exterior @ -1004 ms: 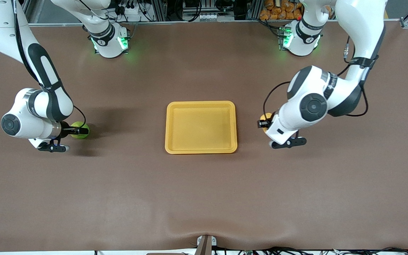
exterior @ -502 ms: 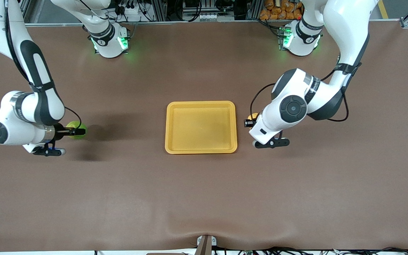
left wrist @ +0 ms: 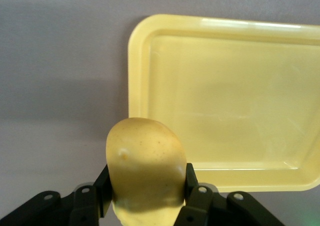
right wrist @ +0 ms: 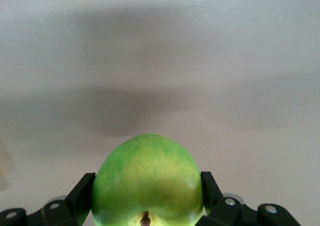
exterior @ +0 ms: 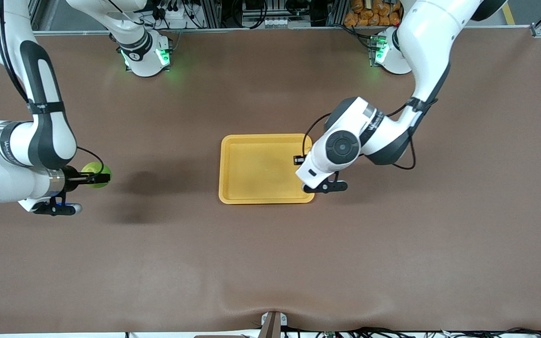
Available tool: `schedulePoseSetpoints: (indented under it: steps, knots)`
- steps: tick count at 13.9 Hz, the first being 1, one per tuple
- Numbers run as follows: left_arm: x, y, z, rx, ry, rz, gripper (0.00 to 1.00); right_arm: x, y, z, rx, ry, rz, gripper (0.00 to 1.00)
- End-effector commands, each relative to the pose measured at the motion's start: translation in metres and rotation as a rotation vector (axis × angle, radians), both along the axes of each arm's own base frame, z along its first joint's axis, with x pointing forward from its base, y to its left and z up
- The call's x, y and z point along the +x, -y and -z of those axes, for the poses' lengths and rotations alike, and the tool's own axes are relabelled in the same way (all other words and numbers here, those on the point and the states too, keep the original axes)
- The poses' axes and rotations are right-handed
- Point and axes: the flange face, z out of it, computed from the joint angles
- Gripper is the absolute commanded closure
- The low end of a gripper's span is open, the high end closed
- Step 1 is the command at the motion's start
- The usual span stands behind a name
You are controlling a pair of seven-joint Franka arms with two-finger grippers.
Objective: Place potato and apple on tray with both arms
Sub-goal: 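Lift the potato with the left gripper and carry it over the tray, then lower the potato into the tray while the right gripper carries the apple over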
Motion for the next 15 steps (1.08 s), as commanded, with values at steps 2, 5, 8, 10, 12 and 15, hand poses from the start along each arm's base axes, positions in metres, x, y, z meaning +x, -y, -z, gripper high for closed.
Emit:
schedulePoseSetpoints:
  steps: [2, 5, 8, 10, 12, 15]
  knots:
    - [0.003, 0.014, 0.011, 0.009, 0.014, 0.004, 1.0, 0.001, -0.052, -0.008, -0.017, -0.013, 0.066, 1.0]
    - [0.0, 0.021, 0.021, -0.001, 0.019, 0.01, 1.0, -0.002, -0.087, -0.01, 0.026, -0.027, 0.149, 1.0]
    - [0.001, 0.023, 0.036, -0.007, 0.022, 0.009, 1.0, -0.006, -0.14, -0.016, -0.017, -0.03, 0.203, 1.0]
    - [-0.001, 0.029, 0.044, -0.009, 0.035, 0.019, 1.0, -0.011, -0.17, -0.018, -0.018, -0.036, 0.224, 1.0]
    - [-0.003, 0.03, 0.054, 0.001, 0.033, 0.032, 1.0, -0.015, -0.191, -0.021, 0.003, -0.043, 0.247, 1.0]
    - [-0.003, 0.031, 0.073, -0.002, 0.029, 0.029, 1.0, -0.019, -0.223, -0.028, 0.021, -0.044, 0.281, 1.0]
